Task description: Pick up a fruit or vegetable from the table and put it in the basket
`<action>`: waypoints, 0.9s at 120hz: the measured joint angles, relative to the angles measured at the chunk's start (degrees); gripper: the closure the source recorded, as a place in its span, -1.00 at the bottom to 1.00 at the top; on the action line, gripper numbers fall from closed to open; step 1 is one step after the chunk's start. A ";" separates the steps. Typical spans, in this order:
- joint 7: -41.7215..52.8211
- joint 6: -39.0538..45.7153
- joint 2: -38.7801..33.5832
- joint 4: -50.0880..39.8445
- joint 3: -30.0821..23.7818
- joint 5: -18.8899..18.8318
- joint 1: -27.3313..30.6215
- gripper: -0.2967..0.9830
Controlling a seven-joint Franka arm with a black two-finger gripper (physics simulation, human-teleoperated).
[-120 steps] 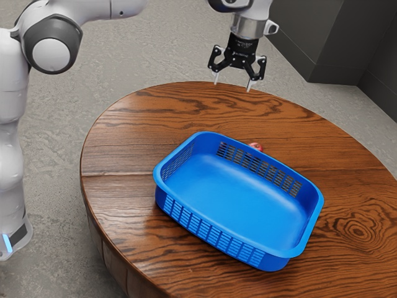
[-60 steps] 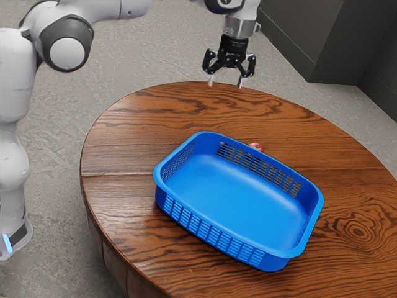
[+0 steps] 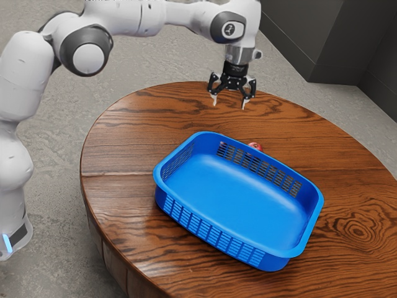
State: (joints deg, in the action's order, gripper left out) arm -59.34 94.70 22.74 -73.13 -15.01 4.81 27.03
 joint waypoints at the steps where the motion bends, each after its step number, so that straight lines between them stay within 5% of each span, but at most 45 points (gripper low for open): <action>1: 0.32 0.19 0.10 -0.04 -0.07 -0.04 -0.01 -0.54; 39: 9.58 5.81 2.58 -0.32 -0.46 0.30 -3.15 -0.54; 65: 12.85 10.39 -7.68 -16.33 -0.06 1.74 -4.07 -0.54; 108: 16.04 13.82 -6.73 -17.83 0.12 4.11 -3.72 -0.54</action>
State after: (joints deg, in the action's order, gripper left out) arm -43.30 108.52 16.01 -90.96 -14.89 8.92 23.31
